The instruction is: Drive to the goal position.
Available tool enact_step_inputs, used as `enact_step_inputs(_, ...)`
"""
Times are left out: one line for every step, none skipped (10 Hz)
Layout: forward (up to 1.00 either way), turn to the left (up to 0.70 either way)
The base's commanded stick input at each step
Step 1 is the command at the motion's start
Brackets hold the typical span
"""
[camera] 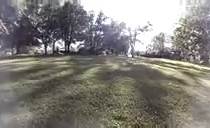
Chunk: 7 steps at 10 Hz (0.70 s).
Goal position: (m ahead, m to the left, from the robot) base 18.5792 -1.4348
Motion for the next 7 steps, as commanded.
enact_step_inputs(1.0,0.0)
enact_step_inputs(1.0,0.0)
enact_step_inputs(1.0,0.0)
enact_step_inputs(1.0,0.0)
enact_step_inputs(1.0,0.0)
enact_step_inputs(1.0,0.0)
enact_step_inputs(1.0,0.0)
